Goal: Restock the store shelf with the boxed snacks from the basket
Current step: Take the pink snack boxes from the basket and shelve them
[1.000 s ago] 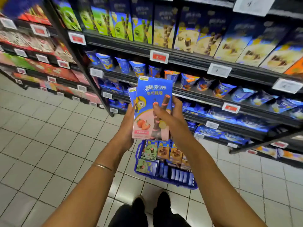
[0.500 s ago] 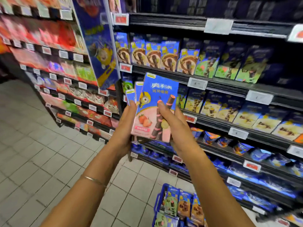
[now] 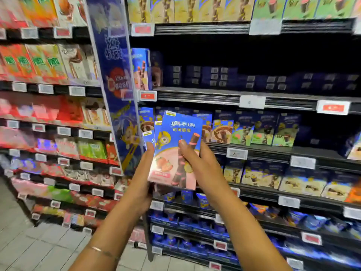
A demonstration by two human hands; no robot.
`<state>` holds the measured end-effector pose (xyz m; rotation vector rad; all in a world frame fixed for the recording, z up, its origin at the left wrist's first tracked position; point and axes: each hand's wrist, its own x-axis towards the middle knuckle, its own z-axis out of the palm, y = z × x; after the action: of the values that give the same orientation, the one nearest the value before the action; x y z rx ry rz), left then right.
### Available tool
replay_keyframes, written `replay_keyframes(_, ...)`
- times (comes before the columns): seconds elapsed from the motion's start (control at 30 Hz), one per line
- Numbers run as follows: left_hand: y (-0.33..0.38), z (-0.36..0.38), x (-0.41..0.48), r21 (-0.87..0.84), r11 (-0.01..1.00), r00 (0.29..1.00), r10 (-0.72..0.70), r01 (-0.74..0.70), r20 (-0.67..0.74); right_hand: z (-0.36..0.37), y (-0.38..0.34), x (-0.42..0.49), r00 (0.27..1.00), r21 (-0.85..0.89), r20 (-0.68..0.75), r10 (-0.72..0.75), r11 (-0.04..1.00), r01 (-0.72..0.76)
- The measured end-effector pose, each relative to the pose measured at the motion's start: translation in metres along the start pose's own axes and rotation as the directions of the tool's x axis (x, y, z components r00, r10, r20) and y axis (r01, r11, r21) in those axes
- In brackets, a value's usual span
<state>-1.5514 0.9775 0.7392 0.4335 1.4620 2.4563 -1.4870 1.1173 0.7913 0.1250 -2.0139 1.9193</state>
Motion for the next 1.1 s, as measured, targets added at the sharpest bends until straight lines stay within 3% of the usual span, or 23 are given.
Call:
replay_keyframes(0.2,0.009,-0.005,0.065,0.037,0.998,0.998,-0.048,0.046,0.034,-0.012,0.0,0.065,0.997,-0.055,-0.074,-0.033,0.998,0.029)
replay_keyframes(0.4,0.056,0.008,0.137,0.131,0.99,0.993,0.026,-0.041,0.118,-0.013,-0.011,0.137,0.989,0.014,-0.025,-0.143,0.99,0.144)
replay_keyframes(0.53,0.084,0.015,0.167,0.109,0.989,0.983,0.086,-0.104,0.161,-0.016,-0.024,0.173,0.97,0.059,0.01,-0.242,0.969,0.241)
replay_keyframes(0.67,0.106,0.009,0.183,0.095,0.995,0.987,0.026,-0.041,0.161,-0.013,-0.04,0.195,0.956,0.012,0.073,-0.284,0.959,0.284)
replay_keyframes(0.77,0.116,0.016,0.194,0.045,0.994,0.955,0.081,-0.098,0.284,-0.008,-0.046,0.208,0.959,0.007,0.037,-0.282,0.959,0.282)
replay_keyframes(0.9,0.127,0.016,0.21,-0.021,0.985,0.96,0.173,-0.173,0.22,-0.004,-0.048,0.224,0.958,0.025,0.003,-0.285,0.958,0.285)
replay_keyframes(1.1,0.127,-0.006,0.229,-0.129,0.989,0.98,0.092,-0.07,0.175,0.004,-0.049,0.241,0.973,0.07,-0.037,-0.227,0.971,0.229)
